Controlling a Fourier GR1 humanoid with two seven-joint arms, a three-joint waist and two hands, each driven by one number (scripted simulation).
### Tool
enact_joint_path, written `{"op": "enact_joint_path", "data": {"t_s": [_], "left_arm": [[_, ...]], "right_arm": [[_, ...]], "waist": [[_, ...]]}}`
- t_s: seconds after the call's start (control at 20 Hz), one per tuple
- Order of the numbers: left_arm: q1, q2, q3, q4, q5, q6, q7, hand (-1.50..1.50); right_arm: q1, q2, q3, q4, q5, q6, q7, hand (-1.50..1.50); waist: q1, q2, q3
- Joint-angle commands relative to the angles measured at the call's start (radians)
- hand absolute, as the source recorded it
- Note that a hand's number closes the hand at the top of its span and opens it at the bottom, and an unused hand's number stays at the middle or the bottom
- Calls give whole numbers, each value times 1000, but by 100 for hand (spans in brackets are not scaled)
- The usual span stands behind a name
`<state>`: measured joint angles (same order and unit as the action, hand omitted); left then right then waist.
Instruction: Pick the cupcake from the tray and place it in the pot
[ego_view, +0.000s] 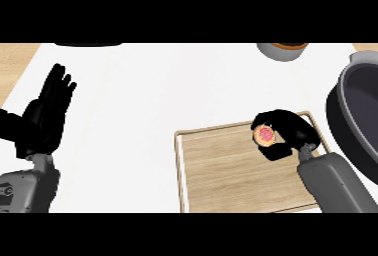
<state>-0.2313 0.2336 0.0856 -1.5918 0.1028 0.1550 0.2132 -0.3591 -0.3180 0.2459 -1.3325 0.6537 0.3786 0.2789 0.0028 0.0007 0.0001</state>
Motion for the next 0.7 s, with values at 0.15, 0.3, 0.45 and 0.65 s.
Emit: {"op": "enact_joint_path", "data": {"t_s": [0.15,0.3,0.45,0.65], "left_arm": [[53,-28,-6,-78,-29,6,17,0],[38,-48,-1,7,-34,1,-40,0],[58,11,54,-45,10,-27,14,0],[36,9,45,-52,-7,-20,29,0]], "right_arm": [[2,101,40,43,103,-35,-19,150],[165,81,105,-172,112,4,0,150],[344,74,233,-418,150,32,64,150],[550,37,356,-585,237,-56,61,150]], "waist": [[2,-1,0],[-11,-3,-1],[-27,-12,-2],[-21,-7,0]]}}
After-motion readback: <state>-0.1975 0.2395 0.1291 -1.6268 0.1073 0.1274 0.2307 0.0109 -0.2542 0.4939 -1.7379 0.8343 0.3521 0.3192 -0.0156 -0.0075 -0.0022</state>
